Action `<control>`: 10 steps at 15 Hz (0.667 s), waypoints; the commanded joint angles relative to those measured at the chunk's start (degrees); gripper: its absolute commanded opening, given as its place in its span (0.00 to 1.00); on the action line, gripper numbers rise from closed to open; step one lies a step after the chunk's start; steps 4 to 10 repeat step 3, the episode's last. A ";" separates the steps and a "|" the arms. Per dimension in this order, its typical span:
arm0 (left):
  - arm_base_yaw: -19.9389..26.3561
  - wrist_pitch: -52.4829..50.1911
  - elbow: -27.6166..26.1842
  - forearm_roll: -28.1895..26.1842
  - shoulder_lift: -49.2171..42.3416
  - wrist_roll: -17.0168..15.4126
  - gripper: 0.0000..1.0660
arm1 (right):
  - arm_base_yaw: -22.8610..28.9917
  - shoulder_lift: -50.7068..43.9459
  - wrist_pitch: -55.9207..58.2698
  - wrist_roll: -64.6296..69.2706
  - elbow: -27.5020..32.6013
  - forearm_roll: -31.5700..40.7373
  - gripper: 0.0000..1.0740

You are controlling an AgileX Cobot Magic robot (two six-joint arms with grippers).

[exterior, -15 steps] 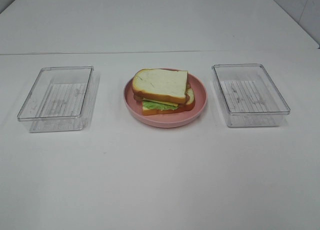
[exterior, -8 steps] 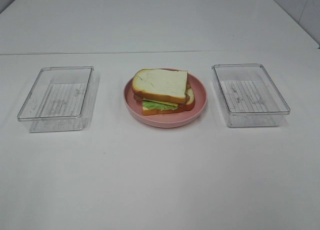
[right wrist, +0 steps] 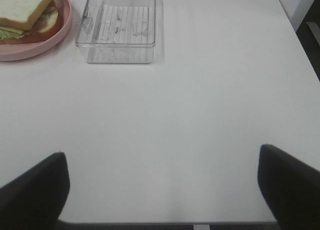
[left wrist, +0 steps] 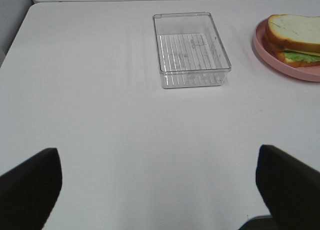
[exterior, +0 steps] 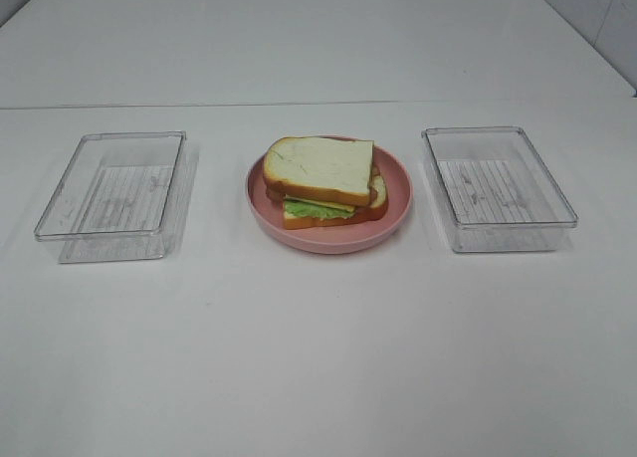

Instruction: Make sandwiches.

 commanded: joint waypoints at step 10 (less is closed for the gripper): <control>0.06 -0.97 0.11 0.11 -1.09 0.17 0.95 | -0.40 -1.60 -0.63 -0.69 0.23 -0.11 0.92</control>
